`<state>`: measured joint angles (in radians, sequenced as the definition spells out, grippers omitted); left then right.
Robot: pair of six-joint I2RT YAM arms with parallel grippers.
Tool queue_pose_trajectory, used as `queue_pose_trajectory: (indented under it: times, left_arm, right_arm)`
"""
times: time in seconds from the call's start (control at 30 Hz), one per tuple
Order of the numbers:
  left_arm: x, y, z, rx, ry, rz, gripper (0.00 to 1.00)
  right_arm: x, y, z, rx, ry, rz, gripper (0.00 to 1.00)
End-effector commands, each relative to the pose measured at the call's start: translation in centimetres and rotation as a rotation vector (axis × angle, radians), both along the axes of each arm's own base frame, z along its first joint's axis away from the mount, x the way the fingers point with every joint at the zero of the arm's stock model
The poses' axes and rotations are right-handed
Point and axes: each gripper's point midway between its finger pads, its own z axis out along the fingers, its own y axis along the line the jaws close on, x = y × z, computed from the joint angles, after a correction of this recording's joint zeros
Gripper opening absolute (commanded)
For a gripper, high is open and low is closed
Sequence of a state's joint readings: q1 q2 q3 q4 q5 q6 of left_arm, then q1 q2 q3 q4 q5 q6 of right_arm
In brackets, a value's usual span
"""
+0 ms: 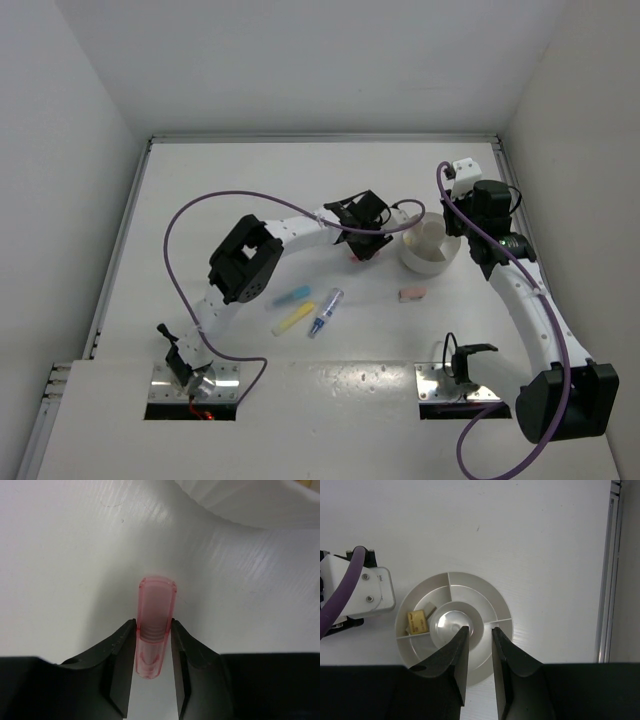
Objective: Sort the stationery into containers
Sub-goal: Pick up the stationery from the center of the board.
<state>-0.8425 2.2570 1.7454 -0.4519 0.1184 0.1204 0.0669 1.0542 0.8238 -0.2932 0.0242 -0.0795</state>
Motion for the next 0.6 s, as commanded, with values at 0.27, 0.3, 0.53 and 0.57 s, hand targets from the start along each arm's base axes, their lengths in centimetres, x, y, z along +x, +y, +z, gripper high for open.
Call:
queue_pose_trajectory:
  times: [0.27, 0.3, 0.53, 0.57]
  left_arm:
    - [0.8, 0.7, -0.8, 0.026, -0.024, 0.053, 0.10]
    - [1.4, 0.6, 0.1, -0.008, -0.035, 0.082, 0.08]
    - [2.8, 3.5, 12.9, -0.398, -0.148, 0.256, 0.00]
    - [1.8, 3.0, 14.7, -0.500, -0.126, 0.217, 0.00]
  right_arm:
    - [0.9, -0.4, 1.9, -0.008, -0.059, -0.019, 0.26]
    - [0.9, -0.4, 1.9, -0.008, -0.059, -0.019, 0.26]
    - [0.9, -0.3, 1.9, -0.011, -0.060, -0.007, 0.10]
    - [0.9, -0.3, 1.9, -0.011, -0.060, -0.006, 0.00]
